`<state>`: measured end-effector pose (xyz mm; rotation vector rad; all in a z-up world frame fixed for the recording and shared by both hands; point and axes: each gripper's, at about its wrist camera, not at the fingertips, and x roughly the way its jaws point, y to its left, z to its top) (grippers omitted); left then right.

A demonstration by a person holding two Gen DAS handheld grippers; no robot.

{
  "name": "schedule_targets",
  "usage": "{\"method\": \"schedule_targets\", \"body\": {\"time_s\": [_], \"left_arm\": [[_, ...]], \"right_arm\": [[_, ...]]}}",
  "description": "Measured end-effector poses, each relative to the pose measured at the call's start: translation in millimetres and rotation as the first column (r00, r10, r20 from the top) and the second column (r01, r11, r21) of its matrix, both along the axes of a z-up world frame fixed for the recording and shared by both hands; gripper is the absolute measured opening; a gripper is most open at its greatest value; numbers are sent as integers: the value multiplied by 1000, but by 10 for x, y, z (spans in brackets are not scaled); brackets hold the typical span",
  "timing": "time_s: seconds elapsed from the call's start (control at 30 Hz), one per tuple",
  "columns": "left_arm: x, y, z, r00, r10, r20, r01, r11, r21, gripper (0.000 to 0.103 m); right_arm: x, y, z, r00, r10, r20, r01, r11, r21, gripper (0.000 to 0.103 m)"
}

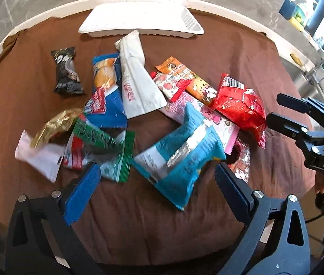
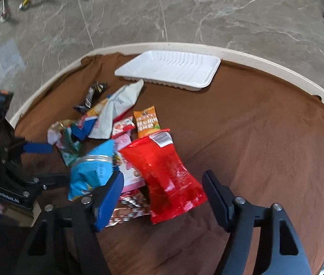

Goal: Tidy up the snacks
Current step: 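Grasp the light-blue wafer packet with left tool while right tool grasps the red chip bag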

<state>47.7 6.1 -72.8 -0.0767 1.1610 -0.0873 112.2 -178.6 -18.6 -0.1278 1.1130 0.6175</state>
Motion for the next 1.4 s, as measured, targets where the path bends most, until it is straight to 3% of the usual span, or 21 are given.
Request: {"method": "schedule_targets", "body": {"time_s": [0.3,0.37,0.4,0.43,0.53,0.6,0.7,0.93,1.17,1.4], "left_arm": [[226,-117,-196,992,-123,1,122,988,91,98],[266,-132,-242,988,-155,8,153,984,91,88],[276,-142,-261,984,-176,14,175,981,79,74],[298,-150,-283,980,-200,12,199,979,53,61],[345,-171,-316,974,-227,15,227,974,9,50],[363,-185,-327,971,-240,25,240,971,-4,47],[362,-216,-340,966,-255,32,255,967,-9,42],[405,-97,-308,968,-249,19,249,962,-112,30],[449,-22,-114,972,-233,40,236,946,-224,30],[526,62,123,970,-232,77,244,920,-306,30]], "right_arm": [[143,201,-279,991,130,-23,-132,985,-111,73],[163,219,-333,989,145,-40,-149,982,-119,66],[168,229,-356,986,156,-52,-161,980,-117,58],[173,241,-372,985,161,-58,-166,979,-119,56],[167,251,-378,982,182,-49,-186,974,-126,48],[162,265,-372,980,193,-50,-198,972,-126,35],[153,269,-354,980,191,-50,-196,973,-125,30],[202,92,-247,989,105,-107,-106,994,1,28],[239,-89,-82,988,27,-154,-7,992,125,28],[323,-188,43,974,-32,-224,89,964,250,28]]}}
